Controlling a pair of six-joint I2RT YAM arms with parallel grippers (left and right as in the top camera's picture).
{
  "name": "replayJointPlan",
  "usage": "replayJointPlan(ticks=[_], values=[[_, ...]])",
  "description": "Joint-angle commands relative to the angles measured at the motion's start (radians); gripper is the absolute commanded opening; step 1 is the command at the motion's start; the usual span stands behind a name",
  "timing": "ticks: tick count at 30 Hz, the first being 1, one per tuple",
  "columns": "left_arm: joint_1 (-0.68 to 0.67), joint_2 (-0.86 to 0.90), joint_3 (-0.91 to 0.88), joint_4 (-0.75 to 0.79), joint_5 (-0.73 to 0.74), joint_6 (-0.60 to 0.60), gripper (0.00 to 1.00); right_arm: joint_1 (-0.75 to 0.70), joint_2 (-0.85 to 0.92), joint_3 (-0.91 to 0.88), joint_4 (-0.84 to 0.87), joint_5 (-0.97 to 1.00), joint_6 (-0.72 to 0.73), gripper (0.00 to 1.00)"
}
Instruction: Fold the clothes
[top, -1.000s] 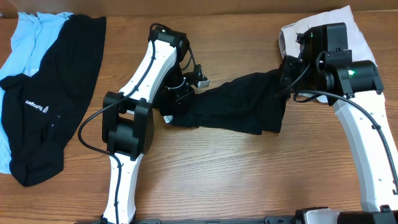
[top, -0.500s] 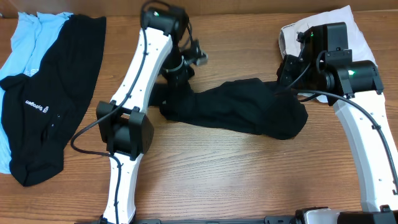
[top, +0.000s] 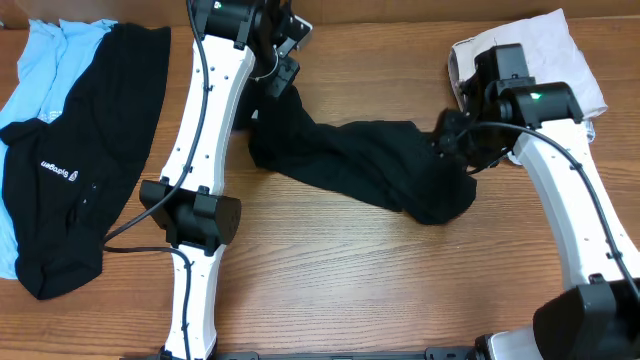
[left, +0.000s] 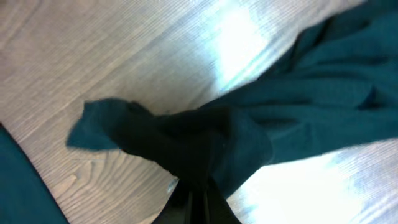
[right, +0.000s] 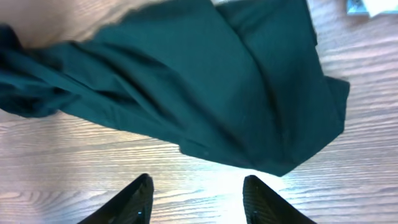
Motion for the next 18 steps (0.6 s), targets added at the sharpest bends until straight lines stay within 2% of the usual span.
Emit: replayJointPlan(ticks=[1, 5, 9, 14, 18], values=[[0.000, 0.001, 0.034, 0.022, -0.023, -0.064, 0.04, 0.039, 0.006, -0.100, 0.047, -0.045, -0.011, 0.53], [0.000, 0.001, 0.034, 0.026, -0.023, -0.064, 0.04, 0.118, 0.007, -0.222, 0.182, -0.080, -0.061, 0.56], [0.000, 0.001, 0.034, 0.032, -0.021, -0.072, 0.04, 0.227, 0.012, -0.323, 0.336, 0.034, -0.087, 0.61], [0.000, 0.001, 0.034, 0.048, 0.009, -0.085, 0.04, 0.314, 0.047, -0.344, 0.411, 0.110, -0.158, 0.59], [0.000, 0.001, 0.034, 0.059, 0.037, -0.086, 0.04, 0.338, 0.103, -0.344, 0.439, 0.189, -0.146, 0.56]])
